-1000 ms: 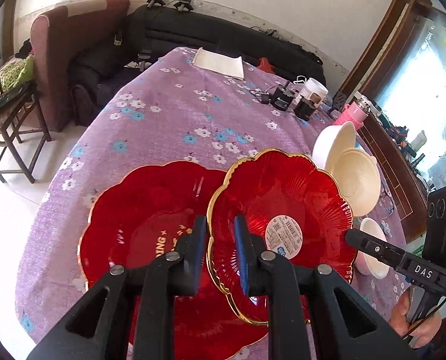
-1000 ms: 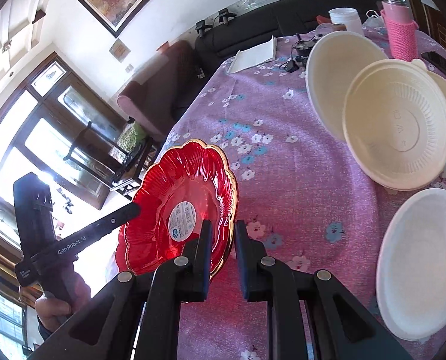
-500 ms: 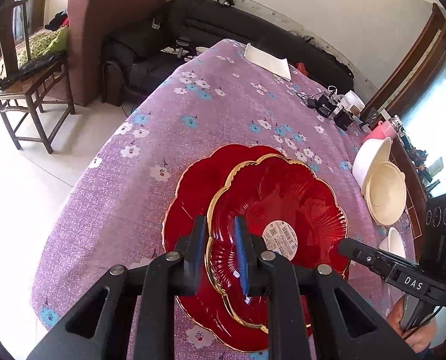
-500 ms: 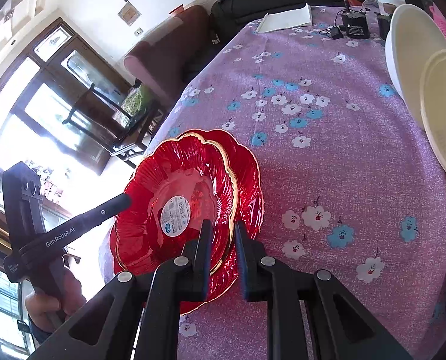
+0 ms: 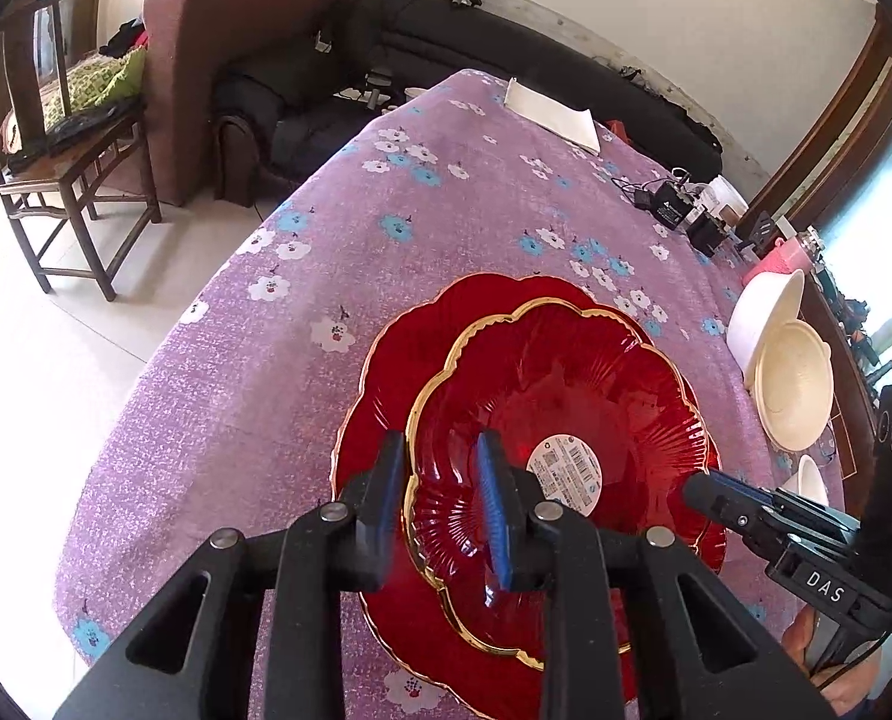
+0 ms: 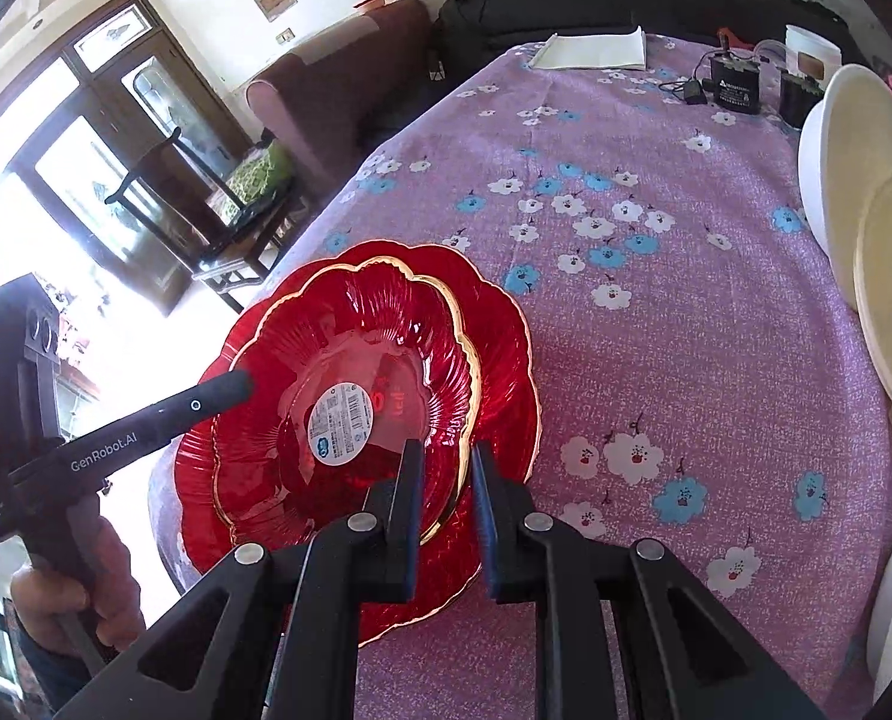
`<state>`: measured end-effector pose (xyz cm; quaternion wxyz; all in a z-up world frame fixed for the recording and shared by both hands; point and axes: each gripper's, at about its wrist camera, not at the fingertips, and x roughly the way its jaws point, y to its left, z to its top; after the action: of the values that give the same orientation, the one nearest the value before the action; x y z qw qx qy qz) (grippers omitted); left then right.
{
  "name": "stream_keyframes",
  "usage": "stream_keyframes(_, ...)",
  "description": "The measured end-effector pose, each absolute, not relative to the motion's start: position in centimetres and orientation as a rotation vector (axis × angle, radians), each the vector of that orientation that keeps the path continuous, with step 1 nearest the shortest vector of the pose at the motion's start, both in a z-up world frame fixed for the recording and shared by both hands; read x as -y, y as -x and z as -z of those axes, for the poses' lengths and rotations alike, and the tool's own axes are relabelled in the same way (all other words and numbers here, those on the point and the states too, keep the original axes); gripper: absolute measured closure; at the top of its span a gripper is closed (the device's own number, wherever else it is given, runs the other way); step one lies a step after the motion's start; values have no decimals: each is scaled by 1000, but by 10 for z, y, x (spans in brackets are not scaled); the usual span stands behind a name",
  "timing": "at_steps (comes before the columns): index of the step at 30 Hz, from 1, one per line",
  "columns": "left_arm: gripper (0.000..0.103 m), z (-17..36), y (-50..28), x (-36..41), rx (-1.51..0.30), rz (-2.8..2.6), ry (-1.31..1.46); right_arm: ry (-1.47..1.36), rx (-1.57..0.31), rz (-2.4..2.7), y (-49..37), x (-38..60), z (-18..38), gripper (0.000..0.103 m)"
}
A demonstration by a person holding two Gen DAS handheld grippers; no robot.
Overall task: Organize plates and bowls
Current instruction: 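Lower small red plate onto large red plate with right tool and open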
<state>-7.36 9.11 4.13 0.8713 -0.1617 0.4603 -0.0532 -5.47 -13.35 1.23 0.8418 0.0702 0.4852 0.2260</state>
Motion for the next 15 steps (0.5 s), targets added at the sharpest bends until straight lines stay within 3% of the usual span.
stream_keyframes(3, 68, -42, 75, -88, -964, 118, 338, -121, -1023, -480, 55, 130, -13, 79)
stream_keyframes(5, 56, -42, 75, -83, -967, 136, 322, -95, -1015, -497, 56, 125, -14, 65)
stream_keyframes(12, 43, -42, 81, -69, -953, 142, 254, -56, -993, -515, 56, 115, -15, 44)
stream_keyframes(15, 38, -46, 84, -69, -947, 148, 251, -30, -987, -549, 56, 108, -15, 31)
